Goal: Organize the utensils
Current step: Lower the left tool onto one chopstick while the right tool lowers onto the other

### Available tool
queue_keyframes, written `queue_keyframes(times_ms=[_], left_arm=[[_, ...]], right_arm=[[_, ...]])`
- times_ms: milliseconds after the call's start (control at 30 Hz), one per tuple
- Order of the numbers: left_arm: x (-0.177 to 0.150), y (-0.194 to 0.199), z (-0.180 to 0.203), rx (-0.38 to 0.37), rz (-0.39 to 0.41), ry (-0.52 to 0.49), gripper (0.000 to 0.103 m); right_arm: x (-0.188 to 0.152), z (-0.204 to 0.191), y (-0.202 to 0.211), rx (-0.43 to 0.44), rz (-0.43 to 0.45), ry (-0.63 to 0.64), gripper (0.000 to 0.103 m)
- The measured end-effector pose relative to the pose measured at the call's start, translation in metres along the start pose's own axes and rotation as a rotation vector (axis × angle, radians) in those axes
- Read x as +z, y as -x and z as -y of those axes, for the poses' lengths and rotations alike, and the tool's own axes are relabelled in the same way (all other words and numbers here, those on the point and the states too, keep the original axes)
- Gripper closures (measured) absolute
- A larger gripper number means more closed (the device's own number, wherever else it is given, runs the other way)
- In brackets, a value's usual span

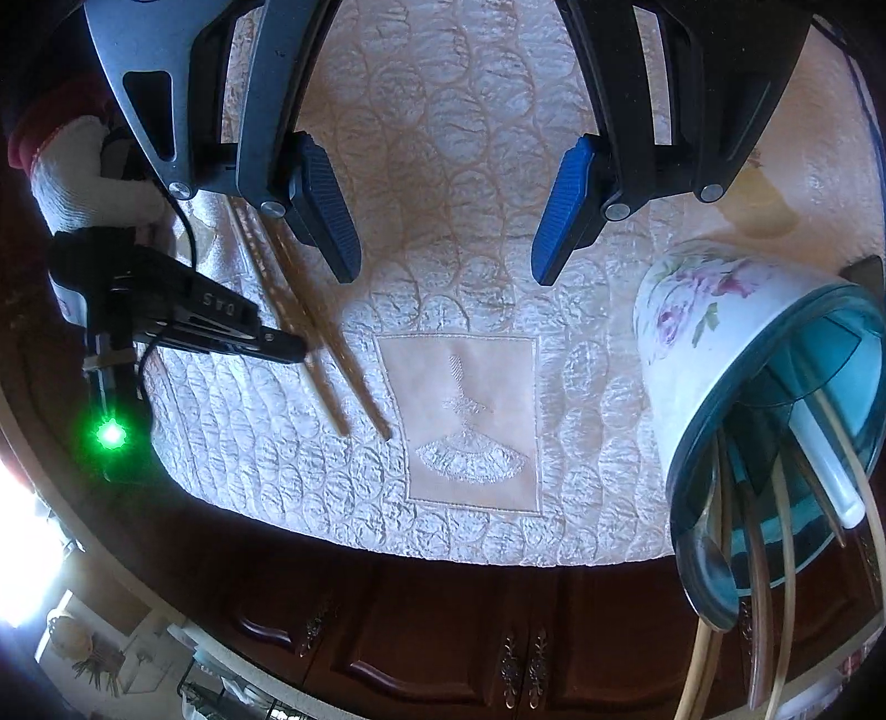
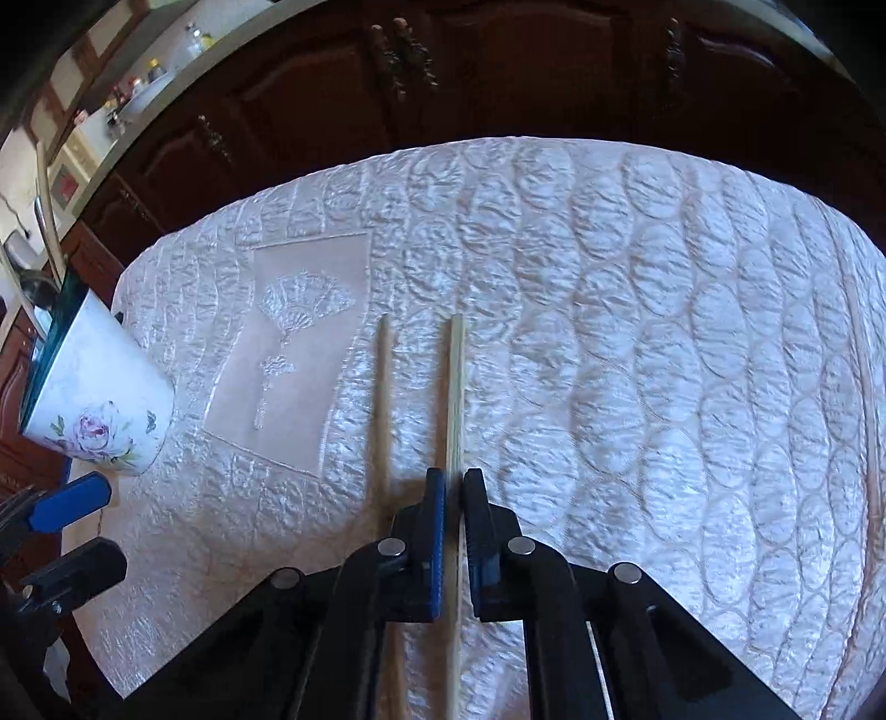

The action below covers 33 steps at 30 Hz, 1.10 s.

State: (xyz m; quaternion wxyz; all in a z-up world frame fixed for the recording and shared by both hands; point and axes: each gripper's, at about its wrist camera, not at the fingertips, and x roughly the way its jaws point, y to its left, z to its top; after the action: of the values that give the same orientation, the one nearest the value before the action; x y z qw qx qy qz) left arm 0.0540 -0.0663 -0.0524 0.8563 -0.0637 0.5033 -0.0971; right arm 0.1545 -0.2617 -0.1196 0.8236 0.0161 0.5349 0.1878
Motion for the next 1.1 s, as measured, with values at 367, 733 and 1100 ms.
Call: queue_keyframes(times_ms=[367,733,1100], left_arm=[[0.005,-0.016,0.009,-0.042,-0.028,0.018,0.039],[0.042,-0.052,0.032,-0.110,-0.057,0.102,0.039],[0.079,-0.096,0.036,-0.052,-0.065,0.153,0.040]], right_arm=[[-0.011,0.041,0.019,0.004,0.029,-0.096,0.088],[0.026,0.049,0.011,0.044,0.044,-0.111,0.084],[0.053,0.047,-0.017,0.011,0.008,-0.086,0.095]])
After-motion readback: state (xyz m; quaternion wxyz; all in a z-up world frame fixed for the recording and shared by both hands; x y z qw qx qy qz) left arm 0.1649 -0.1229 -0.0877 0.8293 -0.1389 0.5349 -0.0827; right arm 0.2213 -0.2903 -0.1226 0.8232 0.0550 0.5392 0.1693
